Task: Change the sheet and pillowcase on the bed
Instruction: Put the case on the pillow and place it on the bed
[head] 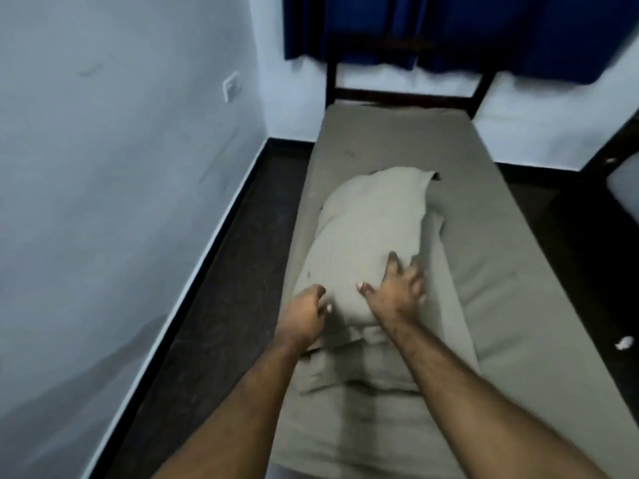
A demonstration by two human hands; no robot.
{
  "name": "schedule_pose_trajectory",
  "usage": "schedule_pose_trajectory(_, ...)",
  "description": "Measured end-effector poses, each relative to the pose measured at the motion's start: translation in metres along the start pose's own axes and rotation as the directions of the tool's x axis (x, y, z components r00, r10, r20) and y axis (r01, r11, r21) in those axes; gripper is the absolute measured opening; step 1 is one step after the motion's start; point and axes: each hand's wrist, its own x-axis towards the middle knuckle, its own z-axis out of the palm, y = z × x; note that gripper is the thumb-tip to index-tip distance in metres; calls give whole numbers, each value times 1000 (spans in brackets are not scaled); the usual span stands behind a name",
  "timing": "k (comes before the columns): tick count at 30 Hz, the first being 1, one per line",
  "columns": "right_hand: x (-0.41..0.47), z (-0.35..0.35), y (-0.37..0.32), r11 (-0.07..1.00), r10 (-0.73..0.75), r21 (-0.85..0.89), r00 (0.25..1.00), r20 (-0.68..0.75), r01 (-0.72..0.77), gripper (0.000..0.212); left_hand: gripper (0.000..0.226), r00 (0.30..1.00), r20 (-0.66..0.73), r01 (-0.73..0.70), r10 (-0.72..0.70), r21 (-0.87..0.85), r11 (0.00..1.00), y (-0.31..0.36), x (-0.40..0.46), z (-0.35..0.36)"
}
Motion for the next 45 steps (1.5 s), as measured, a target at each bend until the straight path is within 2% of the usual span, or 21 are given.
schedule_pose_trajectory(2,2,13,26,959,196,163,957,213,-232,108,39,992,125,19,-20,6,1000,15,-6,10)
schedule_pose_trajectory(3,4,16,38,933,210,219,924,318,-287,108,42,983,184,18,-28,57,998,23,-6,11)
schedule_pose_trajectory(5,-1,18,48,871,199,332,879,434,-362,87,52,970,240,-8,-32,166,986,29,0,12)
schedule_pose_trajectory(8,7,1,43,822,128,487,928,350,-297,45,70,976,217,-61,20,183,981,50,13,-2)
schedule_pose_trajectory(11,26,-45,19,850,38,507,978,206,-140,39,113,963,260,-135,70,243,961,75,13,-15)
schedule_pose_trajectory(13,29,-93,0,881,-17,471,991,131,-47,33,138,977,213,-79,32,215,974,83,8,-15)
schedule_pose_trajectory(15,22,-143,-13,909,-67,413,997,33,48,19,148,997,20,77,-78,31,997,85,9,-12)
schedule_pose_trajectory(17,12,-172,-9,935,-135,319,988,-80,153,19,147,971,-91,205,-221,-157,966,80,15,-5)
schedule_pose_trajectory(19,3,-177,9,963,-93,239,985,-145,126,29,147,994,-37,99,-107,-170,980,72,25,8)
schedule_pose_trajectory(21,6,-158,38,966,140,232,984,-106,-113,37,138,987,147,-54,72,-125,991,70,32,25)
schedule_pose_trajectory(23,4,-129,70,919,351,181,936,20,-349,34,110,926,329,-188,185,-24,982,68,32,41)
schedule_pose_trajectory(25,1,-103,94,864,475,116,870,130,-490,33,90,868,449,-264,211,57,963,61,36,52)
schedule_pose_trajectory(27,-1,-89,100,844,522,39,837,161,-534,33,81,850,493,-242,187,50,969,50,46,56)
schedule_pose_trajectory(29,10,-84,100,853,520,-50,838,165,-520,44,76,863,470,-214,188,2,977,43,63,58)
schedule_pose_trajectory(32,39,-90,93,810,584,-65,789,193,-583,84,72,909,397,-107,128,-74,991,45,83,56)
schedule_pose_trajectory(35,71,-81,103,840,519,-8,798,306,-543,107,79,945,305,159,-119,-110,981,53,102,63)
schedule_pose_trajectory(37,81,-61,116,840,505,41,807,306,-541,140,96,909,275,361,-313,-145,921,54,111,73)
schedule_pose_trajectory(38,81,-48,125,823,521,81,805,285,-562,146,106,881,274,437,-386,-158,886,52,116,83)
schedule_pose_trajectory(41,76,-15,147,692,606,275,745,281,-667,128,129,805,334,557,-489,-147,817,41,125,107)
schedule_pose_trajectory(43,70,5,161,561,636,368,670,382,-742,144,131,778,373,583,-505,-131,802,30,126,118)
schedule_pose_trajectory(45,71,33,180,467,617,430,633,467,-773,160,127,771,384,588,-508,-121,800,19,125,129)
